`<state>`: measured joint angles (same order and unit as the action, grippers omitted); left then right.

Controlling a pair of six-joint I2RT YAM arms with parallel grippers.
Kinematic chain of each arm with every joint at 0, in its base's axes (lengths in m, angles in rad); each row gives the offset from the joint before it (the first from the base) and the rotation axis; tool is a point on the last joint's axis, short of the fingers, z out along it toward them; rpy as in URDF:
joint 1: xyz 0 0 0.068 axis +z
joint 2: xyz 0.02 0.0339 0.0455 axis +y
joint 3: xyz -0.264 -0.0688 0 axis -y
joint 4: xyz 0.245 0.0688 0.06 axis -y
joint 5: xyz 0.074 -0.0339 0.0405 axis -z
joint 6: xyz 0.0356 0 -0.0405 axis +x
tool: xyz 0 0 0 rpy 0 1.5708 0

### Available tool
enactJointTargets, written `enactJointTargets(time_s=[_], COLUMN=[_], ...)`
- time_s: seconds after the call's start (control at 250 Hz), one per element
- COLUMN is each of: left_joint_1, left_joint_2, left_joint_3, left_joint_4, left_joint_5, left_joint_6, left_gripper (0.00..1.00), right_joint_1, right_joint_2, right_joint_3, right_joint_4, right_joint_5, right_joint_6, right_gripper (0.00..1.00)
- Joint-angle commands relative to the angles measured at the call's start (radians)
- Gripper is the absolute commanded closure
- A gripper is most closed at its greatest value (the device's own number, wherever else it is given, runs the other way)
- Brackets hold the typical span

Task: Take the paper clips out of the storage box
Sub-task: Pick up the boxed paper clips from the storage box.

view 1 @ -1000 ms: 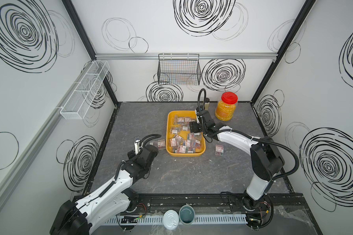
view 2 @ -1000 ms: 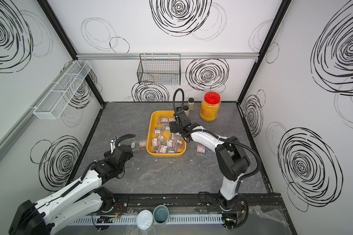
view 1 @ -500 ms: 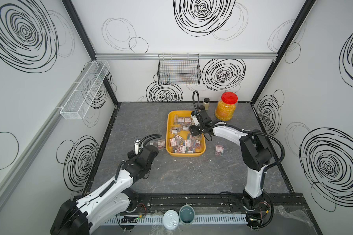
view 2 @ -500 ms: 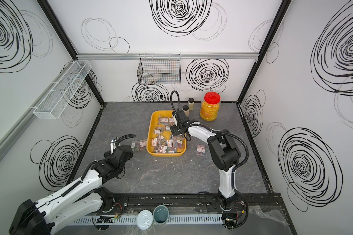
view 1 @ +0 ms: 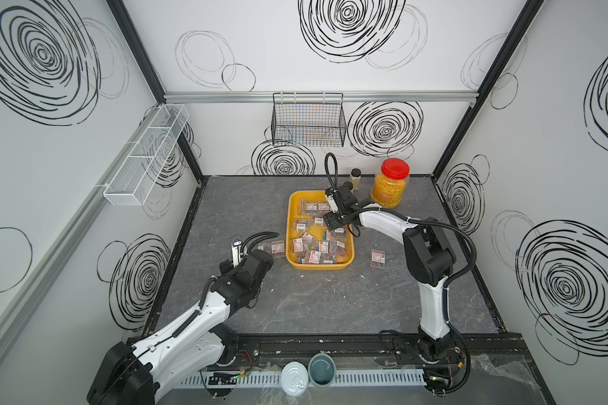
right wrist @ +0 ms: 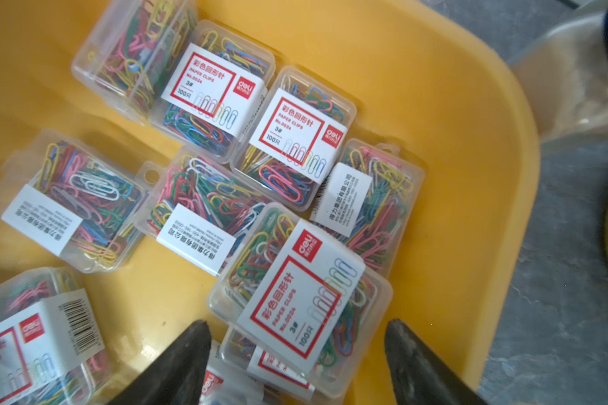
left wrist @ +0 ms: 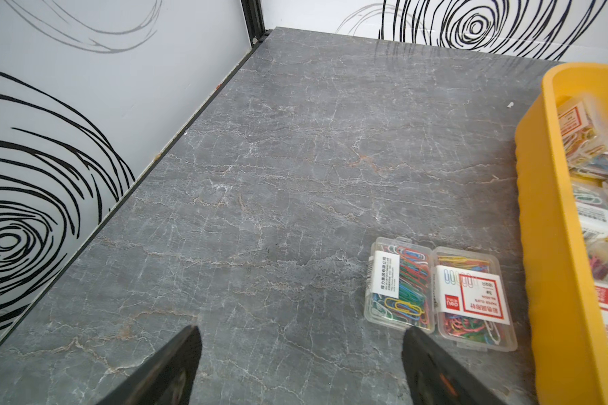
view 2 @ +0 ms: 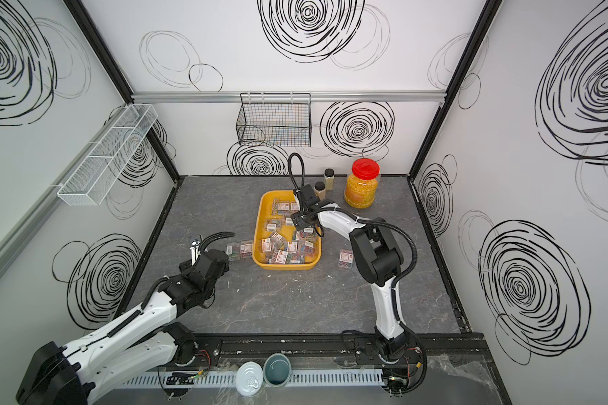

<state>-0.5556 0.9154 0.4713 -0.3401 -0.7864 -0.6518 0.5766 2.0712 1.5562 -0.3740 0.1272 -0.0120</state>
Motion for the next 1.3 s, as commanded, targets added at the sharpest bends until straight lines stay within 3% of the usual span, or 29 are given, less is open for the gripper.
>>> enactJointTargets(time_s=[0.0, 0.156, 0.575, 0.927, 1.055, 1.215, 1.295], left_joint_1=[-0.002, -0.003, -0.004, -0.004, -0.004, -0.003, -0.004], left_joint_2=[-0.004, -0.001, -0.006, 0.004, 0.004, 0.009, 0.01], left_joint_3=[0.022, 0.023, 0.022, 0.024, 0.026, 0.026, 0.027], left_joint_4=[0.006, 0.006, 0.006, 0.007, 0.009, 0.01, 0.011], left_joint_5=[-0.023, -0.022, -0.022, -0.022, -0.017, -0.017, -0.017], left_joint_6=[-0.017, -0.017, -0.016, -0.016, -0.012, -0.011, -0.011], left_gripper=[0.07, 0.07, 0.07, 0.07, 0.06, 0.06, 0.06], right_joint_1=[0.016, 0.032, -0.01, -0.036, -0.038, -0.038, -0.038], right_joint_2=[0.023, 0.035, 0.067, 0.182, 0.186, 0.184, 0.173], right_joint_3=[0.038, 0.082, 0.105, 0.219, 0.222, 0.232, 0.219], right_joint_4=[-0.059, -0.076, -0.087, -0.125, -0.122, -0.138, -0.141], right_joint_5=[0.071, 0.121, -0.042, -0.06, -0.04, -0.032, -0.047], right_joint_6=[-0.03, -0.078, -0.188, -0.204, -0.195, -0.155, -0.127], right_gripper=[0.14, 0.12, 0.07, 0.07, 0.09, 0.21, 0.22])
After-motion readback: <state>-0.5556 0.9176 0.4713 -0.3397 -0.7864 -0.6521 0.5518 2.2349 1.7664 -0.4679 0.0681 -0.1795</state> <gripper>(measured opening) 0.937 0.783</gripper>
